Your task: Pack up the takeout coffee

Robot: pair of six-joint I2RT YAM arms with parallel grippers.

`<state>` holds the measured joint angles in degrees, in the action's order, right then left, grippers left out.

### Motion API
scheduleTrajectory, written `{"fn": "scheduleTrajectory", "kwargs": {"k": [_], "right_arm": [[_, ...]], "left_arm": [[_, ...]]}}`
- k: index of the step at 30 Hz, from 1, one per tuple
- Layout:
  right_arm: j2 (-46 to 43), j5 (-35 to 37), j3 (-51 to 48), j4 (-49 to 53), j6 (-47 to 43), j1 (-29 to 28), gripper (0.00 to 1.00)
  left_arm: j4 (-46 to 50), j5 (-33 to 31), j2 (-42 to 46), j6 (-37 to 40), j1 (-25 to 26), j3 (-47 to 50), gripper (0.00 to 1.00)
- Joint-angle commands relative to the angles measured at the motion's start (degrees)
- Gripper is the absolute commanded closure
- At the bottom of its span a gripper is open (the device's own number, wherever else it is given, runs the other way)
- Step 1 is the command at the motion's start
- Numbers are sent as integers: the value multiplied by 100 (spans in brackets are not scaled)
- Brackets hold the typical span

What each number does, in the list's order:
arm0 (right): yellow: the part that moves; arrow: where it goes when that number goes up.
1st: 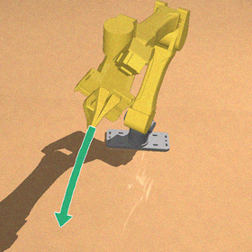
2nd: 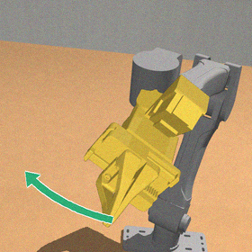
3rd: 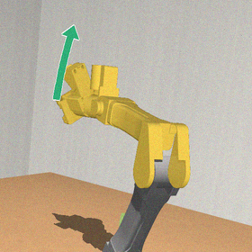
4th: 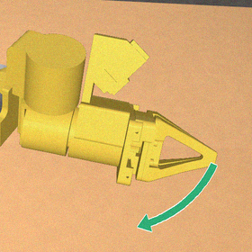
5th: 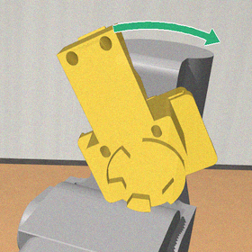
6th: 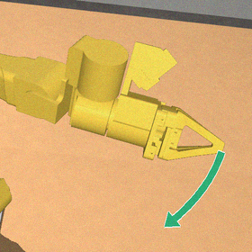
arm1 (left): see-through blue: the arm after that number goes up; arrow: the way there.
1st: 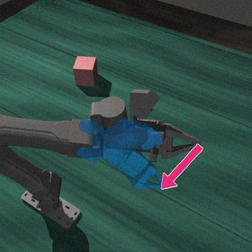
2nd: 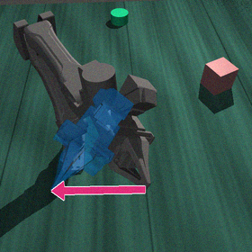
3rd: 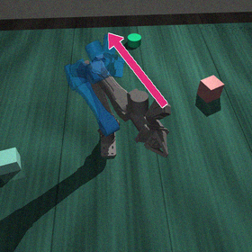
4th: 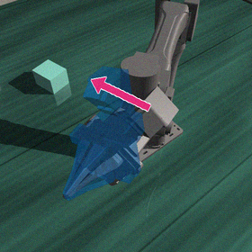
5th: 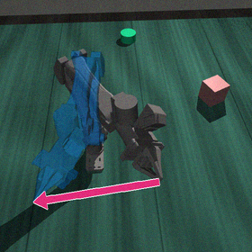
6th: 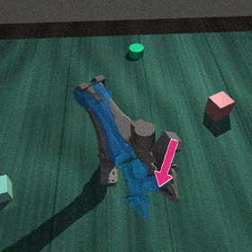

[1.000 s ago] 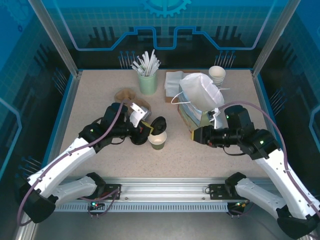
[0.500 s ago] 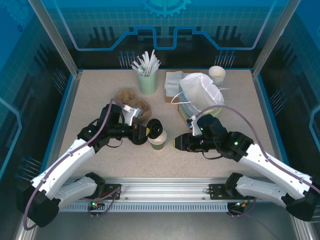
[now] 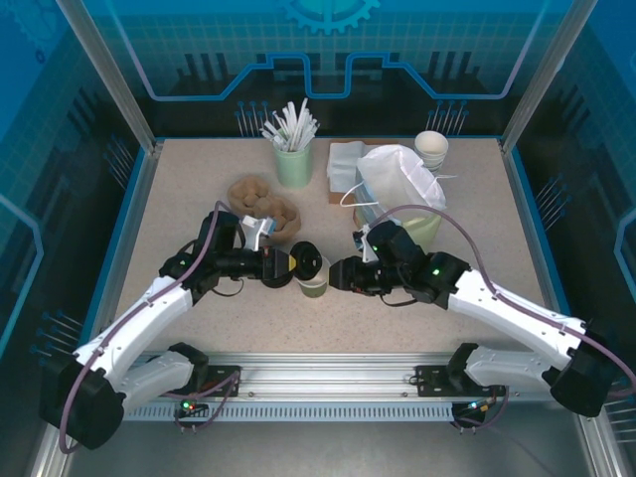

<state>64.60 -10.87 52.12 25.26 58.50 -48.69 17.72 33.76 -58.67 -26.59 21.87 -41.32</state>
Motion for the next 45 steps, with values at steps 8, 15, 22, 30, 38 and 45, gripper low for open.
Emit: {"fn": "scheduleTrajectory", "kwargs": {"k": [8, 15, 22, 30, 38, 45], "right_arm": [[237, 632, 26, -456, 24, -118, 55], [365, 1201, -76, -583, -121, -247, 49], [654, 1181, 68, -473, -167, -247, 45], [811, 1206, 187, -343, -249, -191, 42], [960, 1047, 251, -390, -293, -97, 36], [1114, 966, 324, -441, -314, -97, 34]], "left_arm": [[-474, 501, -329, -303, -191, 269, 84], [-623, 588, -456, -310, -194, 355, 82], [-655, 546, -583, -250, -196, 406, 69], [-616, 522, -682, -174, -205, 389, 67], [-590, 510, -772, -62, -201, 449, 62], [-467, 535, -720, 86, -199, 381, 62]]}}
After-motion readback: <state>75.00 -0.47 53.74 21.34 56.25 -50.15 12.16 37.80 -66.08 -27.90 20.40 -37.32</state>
